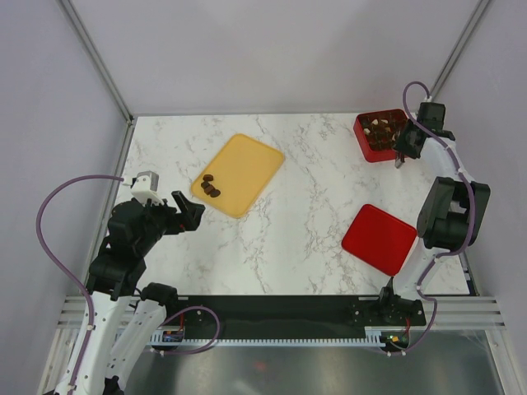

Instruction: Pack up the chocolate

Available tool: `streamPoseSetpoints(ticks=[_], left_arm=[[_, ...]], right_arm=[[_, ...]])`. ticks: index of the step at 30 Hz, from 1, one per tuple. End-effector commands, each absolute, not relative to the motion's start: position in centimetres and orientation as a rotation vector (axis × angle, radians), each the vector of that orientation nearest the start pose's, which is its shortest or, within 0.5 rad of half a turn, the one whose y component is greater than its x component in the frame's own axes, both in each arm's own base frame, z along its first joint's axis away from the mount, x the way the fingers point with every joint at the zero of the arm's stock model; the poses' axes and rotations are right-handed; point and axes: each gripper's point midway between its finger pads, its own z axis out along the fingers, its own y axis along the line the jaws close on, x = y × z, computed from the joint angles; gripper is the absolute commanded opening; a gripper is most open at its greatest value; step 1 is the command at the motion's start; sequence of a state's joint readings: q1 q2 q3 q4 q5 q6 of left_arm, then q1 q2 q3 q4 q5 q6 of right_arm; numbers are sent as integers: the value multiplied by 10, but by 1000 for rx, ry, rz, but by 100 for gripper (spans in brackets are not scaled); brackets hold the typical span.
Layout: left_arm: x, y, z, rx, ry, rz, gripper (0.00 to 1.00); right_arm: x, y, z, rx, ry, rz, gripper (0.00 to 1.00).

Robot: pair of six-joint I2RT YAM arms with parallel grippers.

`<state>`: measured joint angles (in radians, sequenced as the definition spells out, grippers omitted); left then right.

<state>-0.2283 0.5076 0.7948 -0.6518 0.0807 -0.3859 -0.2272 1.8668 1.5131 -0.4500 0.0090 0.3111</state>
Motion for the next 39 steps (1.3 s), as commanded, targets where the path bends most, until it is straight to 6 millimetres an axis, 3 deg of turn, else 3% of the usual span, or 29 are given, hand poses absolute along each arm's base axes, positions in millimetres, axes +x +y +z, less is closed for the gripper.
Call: streamPoseSetpoints(ticks=[1,11,14,17,20,21,23,24,26,27,29,30,31,33,39], left_arm=[[216,-79,247,-92,1938,-473,100],[216,-79,247,-92,1938,-473,100],[216,-78,247,-92,1938,-471,100],[217,-78,248,-93,1935,-473,100],[217,-78,248,-97,1935,-471,100],[217,-78,248,-98,1936,-469,100],[217,-77,247,-99,1938,-468,100],[217,-77,247,-99,1938,-467,100],[218,-78,246,-98,1942,-468,100],[218,-77,247,-100,1940,-466,100],[217,-77,247,-97,1939,-466,100],[218,-77,247,-101,1938,-462,100],[217,-77,247,-98,1939,-464,100],[217,-77,247,-100,1939,-463,100],[217,-76,249,-104,1931,-464,100]], right_arm=[[499,-106,157,618,2205,33,38],[498,-104,186,607,2147,46,49],[496,-90,202,575,2125,106,49],[493,-64,216,503,2114,138,49],[491,-17,224,404,2111,207,48],[488,17,220,323,2132,245,48],[484,55,225,223,2122,276,48],[476,88,218,148,2140,317,48],[468,121,221,65,2122,372,48],[457,151,214,-6,2135,411,48],[446,184,211,-94,2116,461,48],[434,213,209,-180,2107,504,48],[431,231,211,-226,2079,538,48],[413,271,198,-357,2088,601,48],[386,346,171,-576,2095,647,48]])
